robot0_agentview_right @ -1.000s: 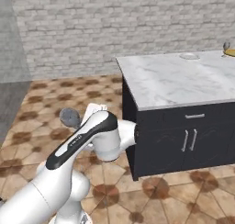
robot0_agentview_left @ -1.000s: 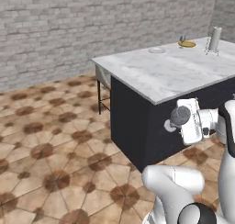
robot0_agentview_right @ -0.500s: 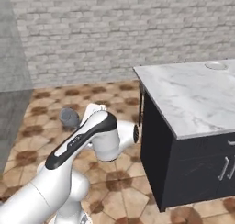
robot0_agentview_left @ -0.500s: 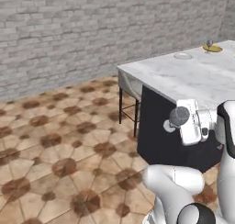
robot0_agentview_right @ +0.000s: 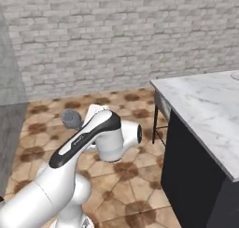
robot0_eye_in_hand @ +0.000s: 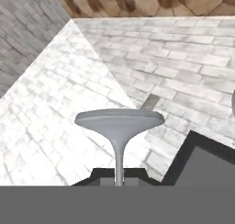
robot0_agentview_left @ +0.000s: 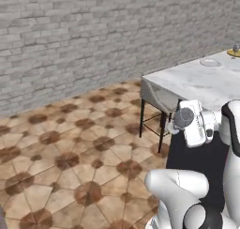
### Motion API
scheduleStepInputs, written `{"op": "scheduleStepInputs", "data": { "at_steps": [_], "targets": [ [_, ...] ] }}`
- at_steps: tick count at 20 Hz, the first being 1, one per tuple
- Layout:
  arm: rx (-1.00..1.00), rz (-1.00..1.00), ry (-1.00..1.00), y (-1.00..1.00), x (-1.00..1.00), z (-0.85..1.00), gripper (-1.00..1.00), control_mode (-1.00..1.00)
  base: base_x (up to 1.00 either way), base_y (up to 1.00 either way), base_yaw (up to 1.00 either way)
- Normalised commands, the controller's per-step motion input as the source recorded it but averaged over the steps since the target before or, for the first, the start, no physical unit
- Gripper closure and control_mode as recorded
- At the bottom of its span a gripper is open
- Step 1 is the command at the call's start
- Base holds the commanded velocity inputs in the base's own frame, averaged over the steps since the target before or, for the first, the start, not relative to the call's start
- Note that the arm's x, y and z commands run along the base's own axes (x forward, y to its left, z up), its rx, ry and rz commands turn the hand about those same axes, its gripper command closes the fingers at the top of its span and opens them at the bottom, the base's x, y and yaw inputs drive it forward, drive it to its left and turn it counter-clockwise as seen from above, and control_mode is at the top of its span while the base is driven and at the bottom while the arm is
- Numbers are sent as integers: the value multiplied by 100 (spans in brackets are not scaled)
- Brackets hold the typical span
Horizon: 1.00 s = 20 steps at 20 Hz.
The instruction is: Retrieve the wine glasses from the counter and place one next to each plate.
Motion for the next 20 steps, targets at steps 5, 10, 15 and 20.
{"op": "scheduleStepInputs", "data": {
  "at_steps": [5, 10, 15, 20],
  "targets": [
    [0, 0, 0, 0, 0, 0, 100, 100, 100, 52, -18],
    [0, 0, 0, 0, 0, 0, 100, 100, 100, 35, -15],
    [0, 0, 0, 0, 0, 0, 100, 100, 100, 59, -17],
    [0, 0, 0, 0, 0, 0, 100, 100, 100, 87, -21]
  ]
}}
